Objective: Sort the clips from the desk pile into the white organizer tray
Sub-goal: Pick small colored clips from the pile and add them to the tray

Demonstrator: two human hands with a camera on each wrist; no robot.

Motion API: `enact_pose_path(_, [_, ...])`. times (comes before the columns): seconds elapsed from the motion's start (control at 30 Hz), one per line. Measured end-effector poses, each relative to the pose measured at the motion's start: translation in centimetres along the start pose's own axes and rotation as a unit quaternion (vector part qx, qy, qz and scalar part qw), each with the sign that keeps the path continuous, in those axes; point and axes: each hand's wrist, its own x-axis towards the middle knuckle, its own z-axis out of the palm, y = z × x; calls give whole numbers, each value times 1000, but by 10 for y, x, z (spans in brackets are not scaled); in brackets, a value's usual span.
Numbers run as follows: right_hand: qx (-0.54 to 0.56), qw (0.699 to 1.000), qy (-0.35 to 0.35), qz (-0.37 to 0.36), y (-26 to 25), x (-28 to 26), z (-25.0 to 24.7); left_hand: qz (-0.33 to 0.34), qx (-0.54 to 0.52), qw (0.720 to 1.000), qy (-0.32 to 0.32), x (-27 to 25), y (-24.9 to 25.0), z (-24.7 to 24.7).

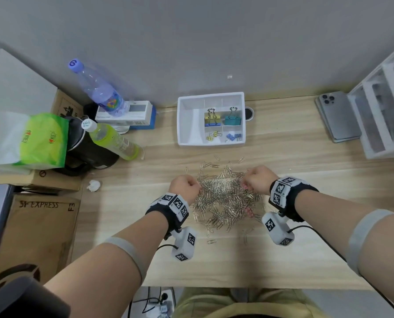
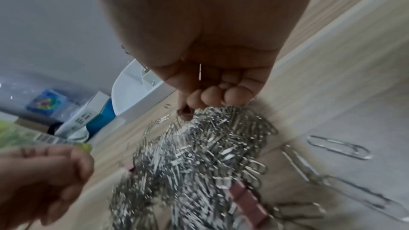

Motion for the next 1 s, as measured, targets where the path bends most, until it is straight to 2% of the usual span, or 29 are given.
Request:
enact_pose_path(0.07, [-47,999,-11,5,7,-6,2,-7,5,1000,7,-2,-1,2])
enact_pose_path(0.17, [-54,998,-16,25,18,-13,5,-27,12,1000,11,-6,-5,6])
enact_pose_path(0.23, [-3,999,-26,45,26,-16,7,-38,15,999,4,-8,-9,10])
enact_pose_path(0.3, [100,991,-34,83,30,-19,9,-45,20,999,-6,-11,-13,13])
enact_pose_path(0.37, [130,986,-41,97,34,-22,12,-48,19,999,-13,-13,-14,15])
enact_pose_path(0.5, [-20,997,-68,11,44,-28,18,-51,25,998,-14,-15,-15,18])
enact_pose_path(0.6, [-55,996,-62,-42,51,-31,23,-50,35,998,-14,-14,-15,20])
enact_pose_path(0.73, [-174,975,-66,-120,56,-38,25,-41,43,998,-11,-14,-13,22])
enact_pose_path(0.9, [-235,962,-32,-133,60,-37,29,-46,39,998,-11,-16,-12,24])
enact_pose_path(1.0, [-237,962,-36,-132,60,-36,31,-51,35,998,-17,-15,-11,22])
